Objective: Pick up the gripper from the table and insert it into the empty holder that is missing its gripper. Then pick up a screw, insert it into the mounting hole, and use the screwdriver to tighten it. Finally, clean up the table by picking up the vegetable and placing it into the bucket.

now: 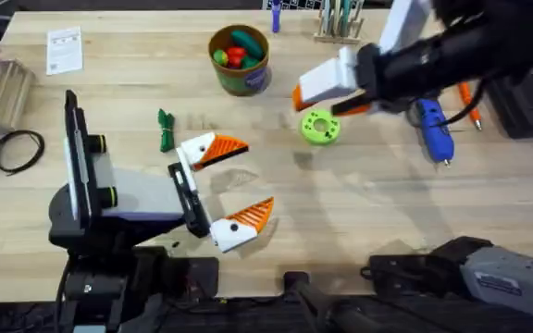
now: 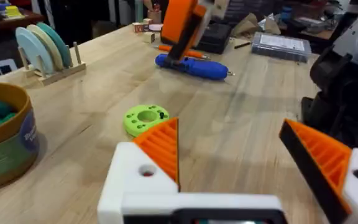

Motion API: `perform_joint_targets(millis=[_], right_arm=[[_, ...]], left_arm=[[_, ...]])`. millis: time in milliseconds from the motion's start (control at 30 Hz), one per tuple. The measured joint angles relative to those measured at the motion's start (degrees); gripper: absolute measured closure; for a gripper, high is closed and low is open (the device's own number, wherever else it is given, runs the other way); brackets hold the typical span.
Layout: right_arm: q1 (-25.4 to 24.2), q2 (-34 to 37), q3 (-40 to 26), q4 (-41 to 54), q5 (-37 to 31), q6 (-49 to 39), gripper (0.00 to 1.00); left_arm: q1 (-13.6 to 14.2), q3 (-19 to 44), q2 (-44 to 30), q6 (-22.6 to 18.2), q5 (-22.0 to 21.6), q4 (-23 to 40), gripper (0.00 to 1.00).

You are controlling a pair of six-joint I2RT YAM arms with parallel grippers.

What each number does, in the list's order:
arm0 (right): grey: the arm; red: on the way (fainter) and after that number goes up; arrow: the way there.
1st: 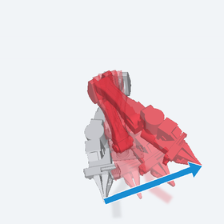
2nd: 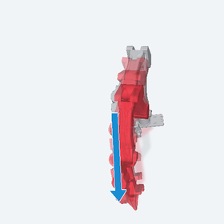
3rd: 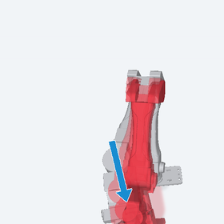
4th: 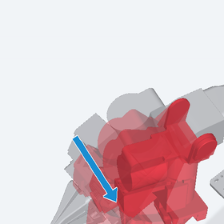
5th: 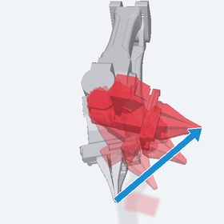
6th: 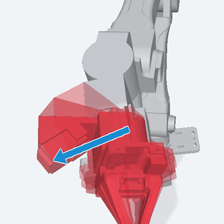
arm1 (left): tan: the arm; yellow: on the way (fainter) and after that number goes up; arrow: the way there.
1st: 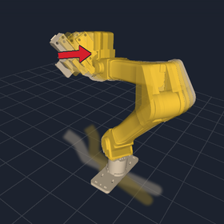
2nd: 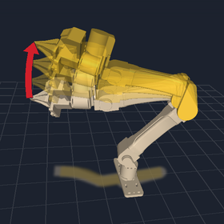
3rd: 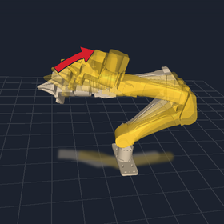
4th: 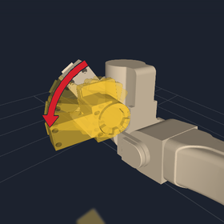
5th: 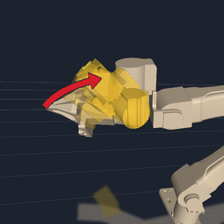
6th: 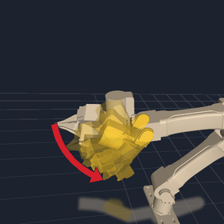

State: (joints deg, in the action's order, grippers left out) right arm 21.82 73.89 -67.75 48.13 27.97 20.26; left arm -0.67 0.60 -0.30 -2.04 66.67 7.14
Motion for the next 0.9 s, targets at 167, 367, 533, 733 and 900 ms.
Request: perform_joint_targets(millis=[167, 367, 533, 733, 900], right_arm=[[0.0, 0.2, -9.3, 12.4, -18.3, -6.6, 0.1], [0.0, 3.3, -10.0, 12.5, -25.8, -8.1, 0.01], [0.0, 6.2, -10.0, 11.5, -27.7, -8.4, 0.01], [1.9, 10.5, -10.0, 11.5, -28.4, -8.6, 0.01], [3.9, 14.3, -10.0, 11.3, -28.6, -8.3, 0.01]], left_arm=[[0.0, 0.0, 0.0, 0.1, 0.0, 0.0, 0.015], [0.0, 0.0, 0.0, 0.1, 0.0, 0.0, 0.015], [0.0, 0.0, 0.0, 0.1, 0.0, 0.0, 0.015], [0.0, 0.0, 0.0, 0.1, 0.0, 0.0, 0.015], [0.0, 0.0, 0.0, 0.1, 0.0, 0.0, 0.016]])
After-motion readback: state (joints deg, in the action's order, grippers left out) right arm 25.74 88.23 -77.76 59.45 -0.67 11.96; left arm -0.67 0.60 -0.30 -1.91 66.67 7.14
